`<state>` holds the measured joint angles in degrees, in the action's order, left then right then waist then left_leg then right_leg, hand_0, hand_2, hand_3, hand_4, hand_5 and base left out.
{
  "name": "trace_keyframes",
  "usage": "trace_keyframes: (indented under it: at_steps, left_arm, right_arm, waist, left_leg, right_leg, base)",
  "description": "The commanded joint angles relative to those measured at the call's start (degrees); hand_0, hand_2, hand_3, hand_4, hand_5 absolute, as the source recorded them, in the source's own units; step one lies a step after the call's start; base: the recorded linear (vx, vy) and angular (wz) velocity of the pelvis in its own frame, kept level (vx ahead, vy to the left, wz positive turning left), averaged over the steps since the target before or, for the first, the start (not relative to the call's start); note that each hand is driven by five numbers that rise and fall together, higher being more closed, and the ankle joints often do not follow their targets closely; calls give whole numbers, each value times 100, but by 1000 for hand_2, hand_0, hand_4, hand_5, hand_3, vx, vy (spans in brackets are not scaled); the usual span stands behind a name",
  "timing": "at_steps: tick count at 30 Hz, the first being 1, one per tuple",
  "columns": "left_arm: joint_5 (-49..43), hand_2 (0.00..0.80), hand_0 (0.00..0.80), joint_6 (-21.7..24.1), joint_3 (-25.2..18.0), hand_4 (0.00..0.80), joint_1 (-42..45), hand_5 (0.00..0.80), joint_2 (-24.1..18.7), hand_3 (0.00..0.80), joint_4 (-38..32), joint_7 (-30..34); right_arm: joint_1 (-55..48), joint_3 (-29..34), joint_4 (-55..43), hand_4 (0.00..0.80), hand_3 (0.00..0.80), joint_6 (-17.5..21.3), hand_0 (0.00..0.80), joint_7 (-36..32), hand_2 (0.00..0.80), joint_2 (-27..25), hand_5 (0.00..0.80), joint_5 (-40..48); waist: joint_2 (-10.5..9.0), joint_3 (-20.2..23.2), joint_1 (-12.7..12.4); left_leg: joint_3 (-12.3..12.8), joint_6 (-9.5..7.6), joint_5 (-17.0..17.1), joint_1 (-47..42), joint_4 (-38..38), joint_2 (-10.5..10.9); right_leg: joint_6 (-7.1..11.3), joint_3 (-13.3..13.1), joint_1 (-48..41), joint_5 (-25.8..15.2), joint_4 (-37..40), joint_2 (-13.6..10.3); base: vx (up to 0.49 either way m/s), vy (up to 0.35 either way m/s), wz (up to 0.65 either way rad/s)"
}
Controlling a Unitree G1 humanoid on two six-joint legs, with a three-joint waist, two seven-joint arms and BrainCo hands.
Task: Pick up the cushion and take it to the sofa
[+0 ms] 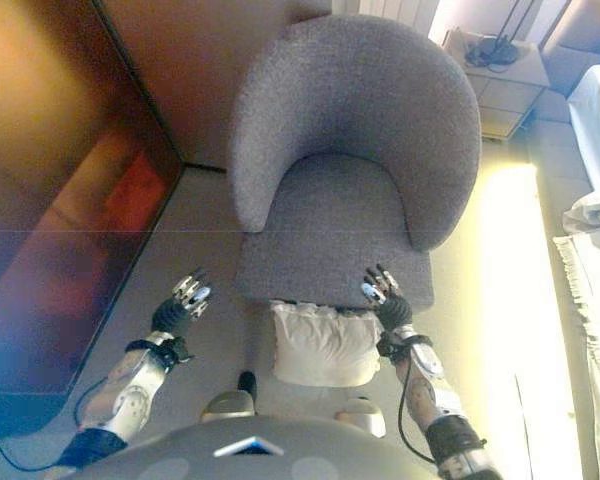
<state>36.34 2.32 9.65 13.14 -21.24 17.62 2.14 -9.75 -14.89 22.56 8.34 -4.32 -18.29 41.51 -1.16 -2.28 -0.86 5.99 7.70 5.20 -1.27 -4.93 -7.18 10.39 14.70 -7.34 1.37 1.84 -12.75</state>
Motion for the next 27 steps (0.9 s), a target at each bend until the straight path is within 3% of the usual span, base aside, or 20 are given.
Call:
trace_keyframes:
  at_steps: [1,3,7,10,14,17,19,21,24,27]
  left_arm:
    - [-382,0,0,478,-103,0,-592,0,-20,0,177,-187]
    - [-439,0,0,518,-45,0,-643,0,10,0,227,-248]
    - [-392,0,0,599,266,0,-1097,0,-96,0,498,-226]
    - [-449,0,0,708,528,0,-1494,0,-220,0,862,-226]
    - [-289,0,0,859,829,0,-2171,0,-364,0,1262,-314]
    - [-66,0,0,949,844,0,-2523,0,-397,0,1385,-252]
    - [-52,0,0,1019,880,0,-2672,0,-328,0,1444,-271]
    - [-15,0,0,1069,1002,0,-2856,0,-293,0,1539,-318]
    - [77,0,0,1058,1138,0,-3361,0,-130,0,1829,-243]
    - [148,0,0,1106,1271,0,-3903,0,86,0,2162,-196]
  right_arm:
    - [489,192,228,0,0,209,0,340,0,181,0,-288]
    - [518,325,432,0,0,139,0,490,0,215,0,-347]
    - [909,377,1052,0,0,312,0,643,0,-6,0,-571]
    - [1484,303,1579,0,0,460,0,934,0,-189,0,-476]
    - [2380,308,2308,0,0,511,0,1230,0,-263,0,-395]
    - [2949,204,2564,0,0,361,0,1502,0,-294,0,-743]
    - [3163,79,2565,0,0,252,0,1626,0,-360,0,-794]
    - [3235,89,2645,0,0,311,0,1654,0,-438,0,-803]
    - [3506,173,2930,0,0,452,0,1758,0,-570,0,-727]
    - [4036,207,3302,0,0,518,0,1853,0,-668,0,-604]
  waist:
    - [-32,-238,-126]
    - [-38,-368,-137]
    - [1,-792,-227]
    - [70,-1265,-220]
    - [136,-1706,-201]
    - [155,-1969,-182]
    - [183,-2106,-136]
    - [231,-2263,-67]
    - [397,-2462,92]
    - [563,-2536,183]
  left_leg:
    - [245,127,-383,243,987,-548]
    - [246,129,-467,451,1287,-534]
    - [-43,17,-639,1248,1911,-371]
    - [-303,-71,-811,1703,2395,-302]
    - [-705,132,-907,2387,2714,-376]
    - [-727,331,-880,3039,3197,-738]
    - [-833,424,-790,3334,3280,-933]
    - [-937,403,-745,3581,3387,-918]
    - [-726,405,-701,4085,3686,-956]
    - [-1045,274,-783,4613,3951,-649]
  right_leg:
    - [314,87,607,-676,-306,-629]
    - [323,86,724,-674,-530,-770]
    - [235,-93,1345,-620,-1227,-1051]
    - [191,-540,2285,-715,-2129,-1187]
    - [341,-1048,2952,-1260,-1605,-1446]
    - [456,-907,3466,-1179,-1837,-1446]
    - [461,-1138,3839,-895,-2283,-1222]
    - [429,-1295,4112,-666,-2643,-1095]
    - [353,-1348,4502,-480,-3082,-1204]
    - [233,-1848,5149,-435,-3418,-1061]
  base:
    - [38,16,-1]
    - [-31,8,2]
    - [-230,43,11]
    - [-216,-34,14]
    - [-163,-250,-14]
    - [-157,-185,20]
    - [-116,-59,-9]
    - [-73,-52,-26]
    - [-109,-84,29]
    - [-133,-44,44]
